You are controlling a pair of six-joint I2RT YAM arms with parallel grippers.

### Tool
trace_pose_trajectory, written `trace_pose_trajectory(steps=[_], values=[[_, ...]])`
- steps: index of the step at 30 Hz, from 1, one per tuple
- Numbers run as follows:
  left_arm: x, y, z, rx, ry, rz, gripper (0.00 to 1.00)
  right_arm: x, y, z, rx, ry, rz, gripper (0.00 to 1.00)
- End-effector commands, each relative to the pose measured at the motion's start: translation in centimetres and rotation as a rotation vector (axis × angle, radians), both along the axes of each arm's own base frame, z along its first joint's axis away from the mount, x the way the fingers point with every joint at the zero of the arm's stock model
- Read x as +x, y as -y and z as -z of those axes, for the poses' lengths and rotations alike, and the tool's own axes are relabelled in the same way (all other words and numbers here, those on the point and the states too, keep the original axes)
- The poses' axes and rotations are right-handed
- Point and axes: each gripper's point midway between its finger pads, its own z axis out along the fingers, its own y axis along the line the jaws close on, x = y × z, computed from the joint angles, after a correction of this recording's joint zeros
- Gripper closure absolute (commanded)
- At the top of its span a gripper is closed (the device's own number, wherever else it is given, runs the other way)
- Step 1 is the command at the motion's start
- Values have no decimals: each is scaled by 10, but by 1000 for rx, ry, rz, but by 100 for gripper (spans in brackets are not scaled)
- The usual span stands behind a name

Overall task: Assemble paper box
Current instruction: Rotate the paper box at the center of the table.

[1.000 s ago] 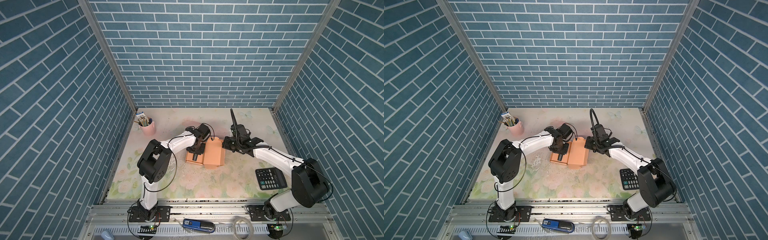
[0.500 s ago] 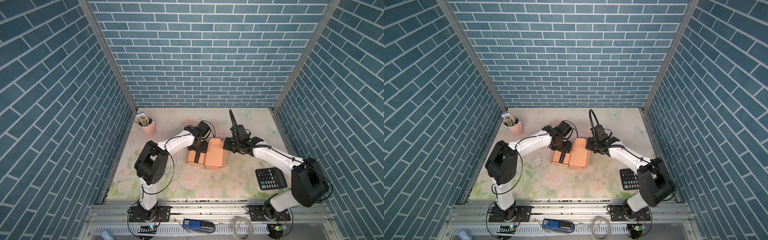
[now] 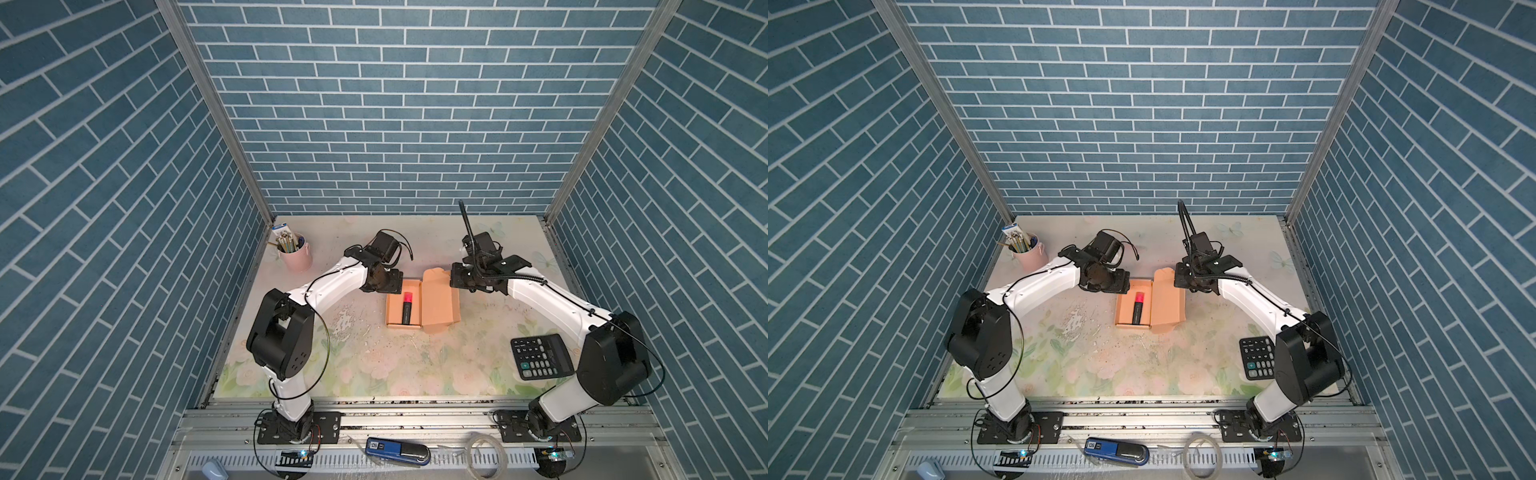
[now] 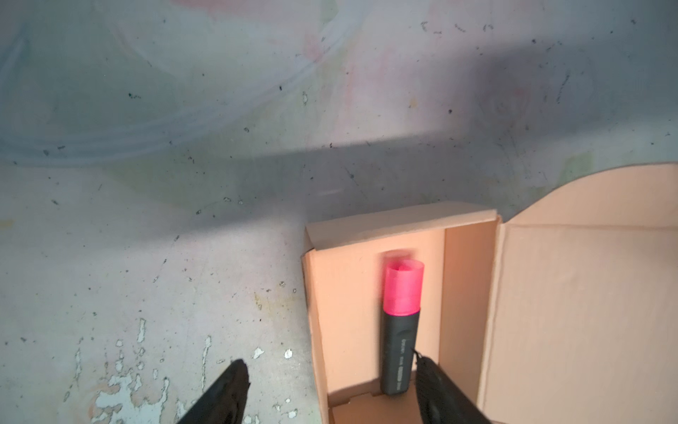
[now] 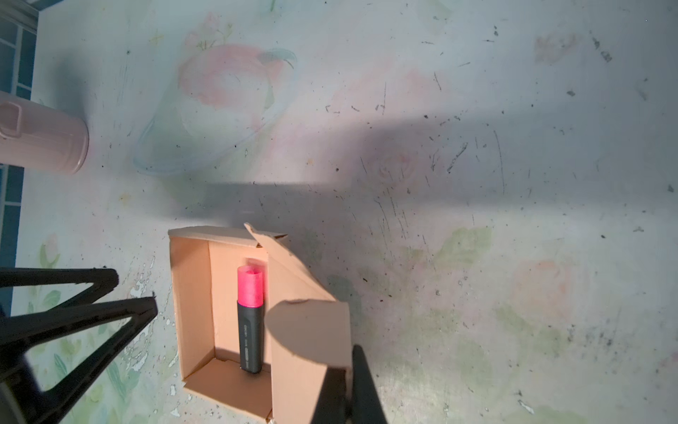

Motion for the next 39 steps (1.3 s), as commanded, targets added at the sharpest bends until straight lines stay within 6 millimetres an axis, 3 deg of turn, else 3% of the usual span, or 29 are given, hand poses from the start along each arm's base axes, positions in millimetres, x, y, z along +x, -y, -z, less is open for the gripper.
trace_pose_trajectory(steps=[1, 12, 22, 26, 34, 39], values=[[-4, -2, 8, -17, -18, -1, 26, -1, 3, 2, -79, -24, -93, 100], [-19, 13, 33, -129, -76, -4, 29, 13, -19, -8, -23, -35, -156, 100], [-31, 26, 41, -165, -80, -1, 30, 15, -40, -25, 131, -43, -138, 99], [-34, 29, 43, -169, -83, 2, 30, 14, -46, -29, 186, -51, -118, 95], [-38, 31, 43, -177, -77, -4, 30, 14, -59, -42, 320, -54, -83, 77], [-41, 31, 45, -180, -74, -12, 30, 13, -68, -46, 389, -58, -74, 73]])
